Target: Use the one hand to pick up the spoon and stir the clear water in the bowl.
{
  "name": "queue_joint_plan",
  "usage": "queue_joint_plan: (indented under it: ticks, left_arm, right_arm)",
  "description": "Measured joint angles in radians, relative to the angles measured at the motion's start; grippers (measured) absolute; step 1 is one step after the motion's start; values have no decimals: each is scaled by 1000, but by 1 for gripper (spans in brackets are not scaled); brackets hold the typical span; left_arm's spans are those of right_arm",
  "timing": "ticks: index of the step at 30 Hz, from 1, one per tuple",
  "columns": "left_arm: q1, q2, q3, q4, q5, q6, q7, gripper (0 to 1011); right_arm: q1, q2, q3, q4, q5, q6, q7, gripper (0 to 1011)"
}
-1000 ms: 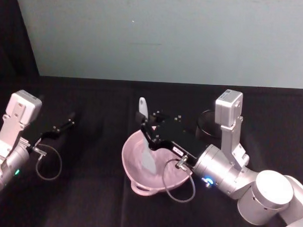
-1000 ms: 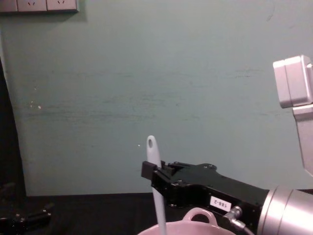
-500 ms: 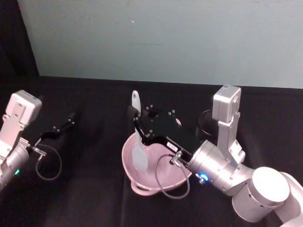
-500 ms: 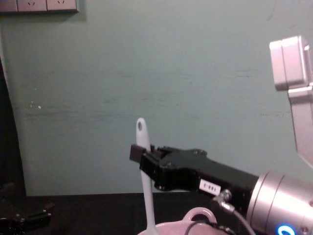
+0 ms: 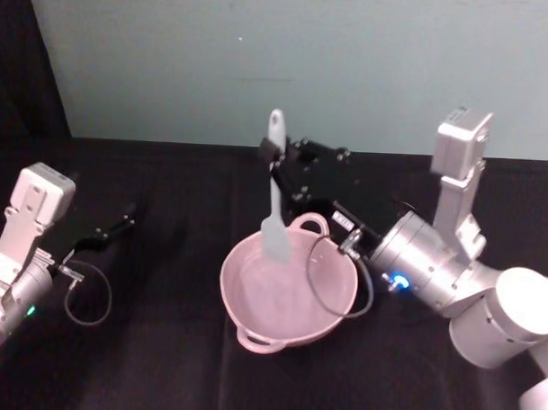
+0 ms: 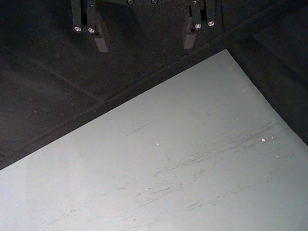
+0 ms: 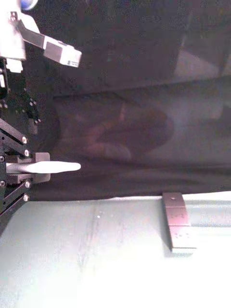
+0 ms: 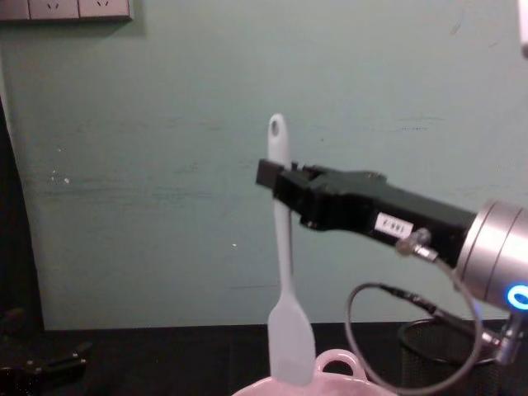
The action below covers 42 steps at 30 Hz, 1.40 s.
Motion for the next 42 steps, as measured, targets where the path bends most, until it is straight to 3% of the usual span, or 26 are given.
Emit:
queue_joint_plan:
  ticks: [14, 24, 33, 42]
  left_arm:
    - [0, 0, 0, 0, 0, 0, 0, 1005]
    - [0, 0, 0, 0, 0, 0, 0, 1005]
    - [0, 0, 0, 0, 0, 0, 0, 1005]
    - [0, 0, 0, 0, 0, 0, 0, 1005]
  right_arm:
    - [6, 59, 70, -50, 20, 2, -26, 120]
    - [27, 107, 126, -29, 37, 24, -32, 120]
    - [39, 130, 141, 2, 34, 73, -52, 120]
    - [44, 121, 145, 66, 33, 69, -54, 120]
